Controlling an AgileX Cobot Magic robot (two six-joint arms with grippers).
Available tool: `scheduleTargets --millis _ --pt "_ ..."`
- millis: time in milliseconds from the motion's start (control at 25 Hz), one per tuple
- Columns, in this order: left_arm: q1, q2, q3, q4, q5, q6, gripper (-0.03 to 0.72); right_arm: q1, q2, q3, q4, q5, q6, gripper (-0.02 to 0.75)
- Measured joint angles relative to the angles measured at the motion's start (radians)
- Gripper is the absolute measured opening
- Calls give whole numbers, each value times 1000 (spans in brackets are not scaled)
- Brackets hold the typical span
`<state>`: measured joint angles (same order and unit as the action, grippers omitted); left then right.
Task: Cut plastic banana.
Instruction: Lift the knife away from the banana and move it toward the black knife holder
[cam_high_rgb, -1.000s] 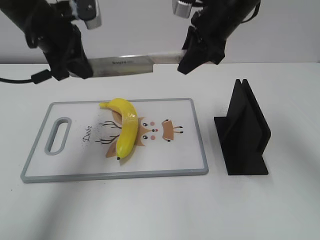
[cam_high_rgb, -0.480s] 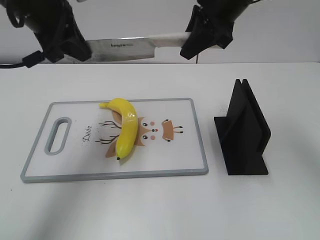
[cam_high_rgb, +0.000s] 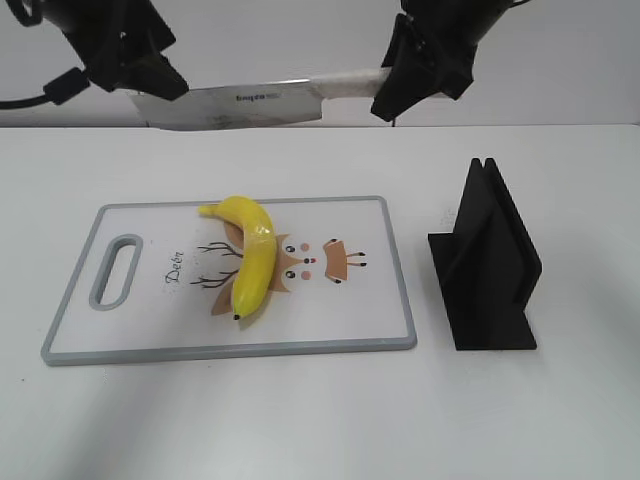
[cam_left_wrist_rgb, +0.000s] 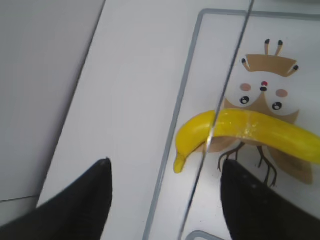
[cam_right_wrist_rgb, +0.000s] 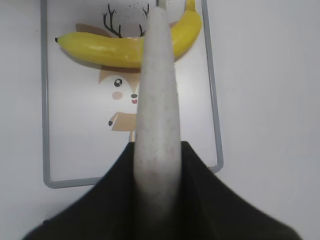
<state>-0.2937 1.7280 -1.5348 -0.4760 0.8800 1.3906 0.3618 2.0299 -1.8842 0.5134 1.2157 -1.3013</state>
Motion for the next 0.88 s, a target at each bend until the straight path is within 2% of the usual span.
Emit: scheduleTargets --millis 80,160,360,480,640,760,880 --pt "6 -31 0 0 -12 -14 636 0 0 0 -33 0 27 172" --pt "21 -60 0 9 -17 -97 629 0 -5 1 -67 0 78 172" --pt "85 -138 0 148 -7 -552 606 0 -48 2 -110 1 360 172" --pt "124 -179 0 240 91 -783 582 0 -95 3 -149 3 608 172" --pt "161 -224 0 272 295 -946 574 0 -159 3 -247 5 869 172" --pt "190 -249 0 287 334 -1086 573 -1 -210 4 -269 6 992 172" --pt "209 -285 13 310 335 -1156 573 -1 -277 23 -270 8 1105 172"
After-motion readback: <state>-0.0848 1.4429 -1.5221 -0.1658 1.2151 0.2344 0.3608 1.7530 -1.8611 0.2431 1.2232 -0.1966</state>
